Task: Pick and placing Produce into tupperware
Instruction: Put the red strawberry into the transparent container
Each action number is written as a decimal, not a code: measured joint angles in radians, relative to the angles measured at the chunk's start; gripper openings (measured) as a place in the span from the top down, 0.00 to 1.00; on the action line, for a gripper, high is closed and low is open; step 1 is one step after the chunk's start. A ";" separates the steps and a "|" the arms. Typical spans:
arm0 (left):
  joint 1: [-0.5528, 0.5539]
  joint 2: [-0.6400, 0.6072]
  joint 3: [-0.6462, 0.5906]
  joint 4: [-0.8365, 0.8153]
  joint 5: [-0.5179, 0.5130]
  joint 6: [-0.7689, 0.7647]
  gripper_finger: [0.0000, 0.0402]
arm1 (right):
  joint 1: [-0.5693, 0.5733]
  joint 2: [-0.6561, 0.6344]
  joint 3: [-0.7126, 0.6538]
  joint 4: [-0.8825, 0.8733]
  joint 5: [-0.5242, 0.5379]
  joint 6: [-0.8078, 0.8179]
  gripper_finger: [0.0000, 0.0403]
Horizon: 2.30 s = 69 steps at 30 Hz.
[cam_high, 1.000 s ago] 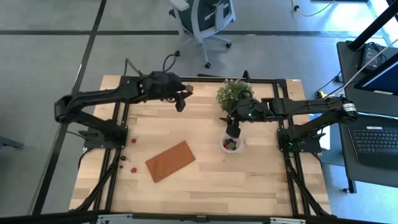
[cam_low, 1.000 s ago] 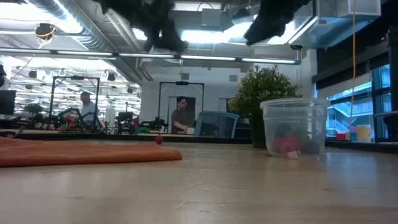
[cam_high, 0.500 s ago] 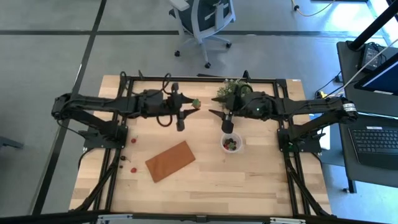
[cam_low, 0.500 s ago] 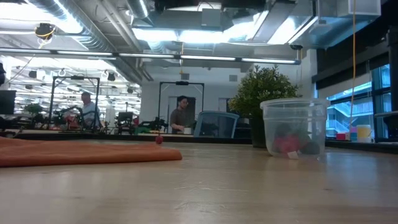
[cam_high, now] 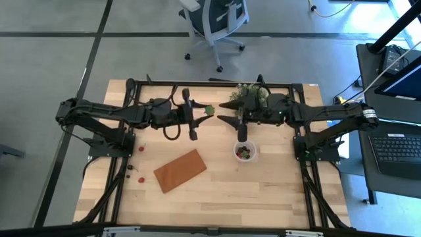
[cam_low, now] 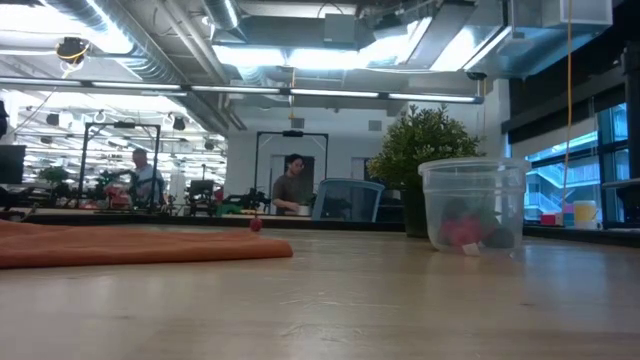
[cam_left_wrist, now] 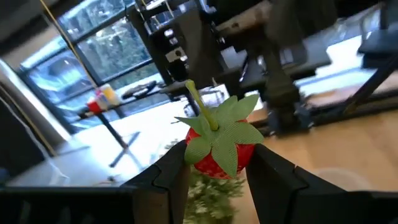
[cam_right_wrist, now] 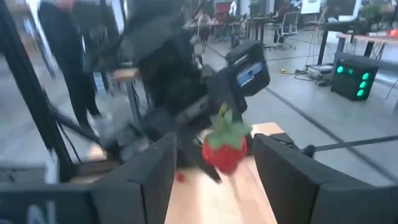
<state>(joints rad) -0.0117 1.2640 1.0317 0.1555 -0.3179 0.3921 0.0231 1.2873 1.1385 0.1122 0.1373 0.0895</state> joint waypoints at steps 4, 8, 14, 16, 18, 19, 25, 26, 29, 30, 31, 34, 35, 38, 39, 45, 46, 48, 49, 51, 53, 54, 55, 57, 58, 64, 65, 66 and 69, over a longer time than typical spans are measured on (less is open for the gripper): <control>-0.009 0.011 0.001 0.039 -0.040 0.121 0.67 | -0.012 0.000 0.000 0.052 -0.001 0.149 0.47; -0.015 0.014 0.001 0.092 -0.047 0.185 0.67 | -0.029 0.000 0.001 0.064 0.000 0.268 0.47; -0.016 0.021 0.001 0.117 -0.047 0.266 0.67 | -0.032 0.039 0.001 0.078 0.000 0.299 0.47; -0.016 0.027 0.000 0.111 -0.050 0.267 0.67 | -0.032 0.055 0.001 0.095 0.000 0.298 0.47; -0.015 0.027 0.000 0.116 -0.055 0.268 0.67 | -0.032 0.062 0.001 0.104 0.000 0.298 0.47; -0.016 0.026 0.000 0.119 -0.056 0.268 0.67 | -0.032 0.063 0.001 0.108 0.000 0.298 0.47; -0.015 0.027 0.000 0.124 -0.058 0.274 0.67 | -0.032 0.063 0.001 0.116 0.000 0.300 0.47; -0.015 0.027 0.000 0.124 -0.058 0.275 0.67 | -0.032 0.063 0.001 0.122 0.000 0.301 0.47; -0.015 0.027 0.000 0.123 -0.060 0.276 0.67 | -0.032 0.069 0.001 0.139 0.001 0.304 0.47; -0.015 0.027 0.000 0.123 -0.062 0.277 0.67 | -0.032 0.073 0.001 0.144 0.003 0.304 0.47; -0.015 0.027 0.000 0.125 -0.066 0.286 0.67 | -0.032 0.078 0.001 0.153 0.004 0.304 0.47; -0.014 0.025 0.000 0.130 -0.075 0.320 0.67 | -0.033 0.091 0.001 0.178 0.007 0.321 0.47; -0.014 0.025 0.000 0.130 -0.077 0.323 0.67 | -0.033 0.091 0.001 0.179 0.006 0.325 0.47; -0.015 0.025 0.000 0.133 -0.074 0.324 0.67 | -0.033 0.091 0.001 0.180 0.002 0.324 0.47; -0.015 0.025 0.000 0.133 -0.074 0.325 0.67 | -0.033 0.091 0.001 0.179 0.001 0.324 0.47; -0.015 0.026 0.000 0.145 -0.068 0.325 0.67 | -0.032 0.091 0.002 0.167 0.003 0.317 0.47; -0.015 0.026 0.000 0.145 -0.068 0.323 0.67 | -0.032 0.091 0.002 0.166 0.004 0.313 0.47; -0.014 0.026 0.000 0.145 -0.068 0.319 0.67 | -0.032 0.090 0.002 0.166 0.003 0.288 0.47; -0.015 0.026 0.000 0.145 -0.067 0.318 0.67 | -0.032 0.090 0.002 0.164 0.002 0.274 0.47; -0.015 0.026 0.000 0.144 -0.066 0.318 0.67 | -0.032 0.089 0.002 0.162 0.002 0.272 0.47; -0.015 0.026 0.000 0.144 -0.066 0.318 0.67 | -0.032 0.089 0.002 0.160 0.000 0.270 0.47; -0.015 0.026 0.000 0.143 -0.066 0.317 0.67 | -0.033 0.089 0.002 0.157 0.000 0.270 0.47; -0.015 0.026 0.000 0.141 -0.066 0.318 0.67 | -0.034 0.089 0.002 0.155 0.000 0.270 0.47; -0.015 0.026 0.000 0.141 -0.067 0.318 0.67 | -0.035 0.089 0.002 0.154 0.000 0.270 0.47; -0.015 0.026 0.000 0.141 -0.066 0.317 0.67 | -0.035 0.089 0.002 0.153 -0.001 0.270 0.47; -0.015 0.026 0.000 0.141 -0.066 0.317 0.67 | -0.035 0.088 0.002 0.147 -0.001 0.268 0.47; -0.015 0.026 0.000 0.141 -0.066 0.317 0.67 | -0.035 0.088 0.002 0.147 0.000 0.268 0.46; -0.015 0.026 0.000 0.141 -0.067 0.318 0.67 | -0.035 0.088 0.002 0.147 -0.001 0.265 0.46; -0.015 0.026 0.000 0.150 -0.061 0.318 0.67 | -0.035 0.089 0.002 0.140 -0.004 0.266 0.42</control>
<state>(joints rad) -0.0266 1.2903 1.0313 0.3053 -0.3789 0.7099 -0.0116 1.3767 1.1400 0.2517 0.1332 0.3551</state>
